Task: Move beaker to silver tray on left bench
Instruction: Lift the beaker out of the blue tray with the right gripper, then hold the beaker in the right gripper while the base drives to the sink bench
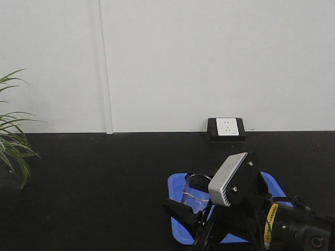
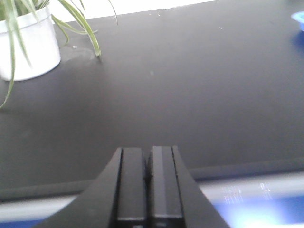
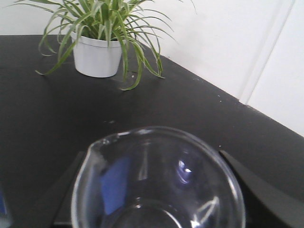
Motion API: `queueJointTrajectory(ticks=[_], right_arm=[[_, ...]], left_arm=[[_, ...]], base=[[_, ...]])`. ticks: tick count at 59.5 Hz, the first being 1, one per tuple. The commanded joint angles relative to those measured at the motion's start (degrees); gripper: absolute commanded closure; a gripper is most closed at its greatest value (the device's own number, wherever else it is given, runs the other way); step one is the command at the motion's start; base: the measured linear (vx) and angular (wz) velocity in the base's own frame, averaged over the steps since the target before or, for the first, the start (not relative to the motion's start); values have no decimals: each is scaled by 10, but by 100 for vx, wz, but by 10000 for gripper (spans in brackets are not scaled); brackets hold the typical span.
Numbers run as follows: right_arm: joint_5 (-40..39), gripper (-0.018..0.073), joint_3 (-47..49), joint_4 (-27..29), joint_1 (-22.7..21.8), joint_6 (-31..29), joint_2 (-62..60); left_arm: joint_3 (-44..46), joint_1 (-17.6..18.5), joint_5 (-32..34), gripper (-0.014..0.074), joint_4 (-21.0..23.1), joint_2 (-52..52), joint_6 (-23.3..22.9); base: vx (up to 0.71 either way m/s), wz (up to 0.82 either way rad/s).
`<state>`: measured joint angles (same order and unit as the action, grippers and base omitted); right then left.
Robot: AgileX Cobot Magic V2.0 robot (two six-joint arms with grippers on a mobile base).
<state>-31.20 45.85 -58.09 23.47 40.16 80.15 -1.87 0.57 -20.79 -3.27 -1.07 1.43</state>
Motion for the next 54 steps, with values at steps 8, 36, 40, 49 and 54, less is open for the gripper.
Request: queueJointTrajectory(ticks=[8, 36, 40, 49, 54], right_arm=[[-28, 571, 21, 15, -1, 0, -19], [-28, 571, 21, 15, -1, 0, -19], [-28, 571, 21, 15, -1, 0, -19], [-28, 571, 21, 15, -1, 0, -19], [-28, 571, 21, 15, -1, 0, -19]], left_arm=[[-11, 3, 43, 595, 2, -4, -1], [-11, 3, 43, 595, 2, -4, -1], [-11, 3, 43, 595, 2, -4, -1], [-11, 3, 43, 595, 2, -4, -1], [-11, 3, 43, 595, 2, -4, -1]], base=[[-28, -2], [-33, 2], [-37, 4], [-39, 3], [-40, 2]])
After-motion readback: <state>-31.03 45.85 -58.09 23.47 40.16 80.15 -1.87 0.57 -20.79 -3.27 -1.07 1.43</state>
